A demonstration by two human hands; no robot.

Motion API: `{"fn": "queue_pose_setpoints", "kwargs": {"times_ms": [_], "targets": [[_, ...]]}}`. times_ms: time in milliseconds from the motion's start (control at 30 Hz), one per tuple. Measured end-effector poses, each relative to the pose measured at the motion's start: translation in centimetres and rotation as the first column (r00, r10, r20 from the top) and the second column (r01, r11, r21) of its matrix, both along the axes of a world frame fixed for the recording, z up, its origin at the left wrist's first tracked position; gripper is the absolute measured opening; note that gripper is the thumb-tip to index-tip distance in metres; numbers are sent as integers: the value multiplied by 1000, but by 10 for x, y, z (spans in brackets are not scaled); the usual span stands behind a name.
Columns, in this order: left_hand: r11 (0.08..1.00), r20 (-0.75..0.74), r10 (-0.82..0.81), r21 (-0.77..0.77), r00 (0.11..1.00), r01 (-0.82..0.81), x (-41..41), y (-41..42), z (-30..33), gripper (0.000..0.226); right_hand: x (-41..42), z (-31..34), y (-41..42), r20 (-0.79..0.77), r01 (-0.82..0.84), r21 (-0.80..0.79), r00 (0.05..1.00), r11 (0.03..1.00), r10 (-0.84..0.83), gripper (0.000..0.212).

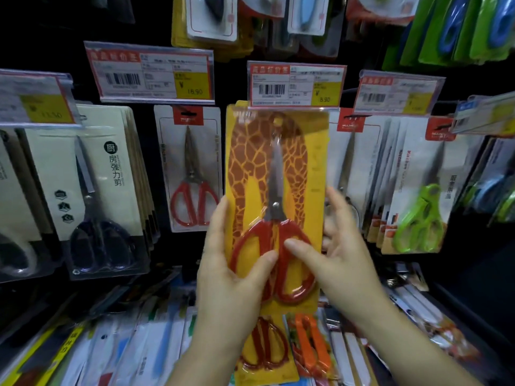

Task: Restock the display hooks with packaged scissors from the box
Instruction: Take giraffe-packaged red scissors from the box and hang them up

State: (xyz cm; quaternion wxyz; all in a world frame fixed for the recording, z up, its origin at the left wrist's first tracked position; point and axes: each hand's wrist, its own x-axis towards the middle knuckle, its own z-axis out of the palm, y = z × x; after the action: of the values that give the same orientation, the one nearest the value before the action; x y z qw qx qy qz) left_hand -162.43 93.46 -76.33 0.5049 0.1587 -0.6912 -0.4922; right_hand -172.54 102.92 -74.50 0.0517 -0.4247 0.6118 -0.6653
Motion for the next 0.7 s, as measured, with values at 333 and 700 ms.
{"fn": "queue_pose_setpoints", "kwargs": {"times_ms": [333,700], "targets": [[999,60,-41,-21,997,42,-28,-9,9,87,-32,6,-10,-142,88,86,987,992,-75,83],[979,622,203,-118,757,-166,-46,-1,-9,92,-45,-6,-8,-476,447,474,855,759,-207,67]]}}
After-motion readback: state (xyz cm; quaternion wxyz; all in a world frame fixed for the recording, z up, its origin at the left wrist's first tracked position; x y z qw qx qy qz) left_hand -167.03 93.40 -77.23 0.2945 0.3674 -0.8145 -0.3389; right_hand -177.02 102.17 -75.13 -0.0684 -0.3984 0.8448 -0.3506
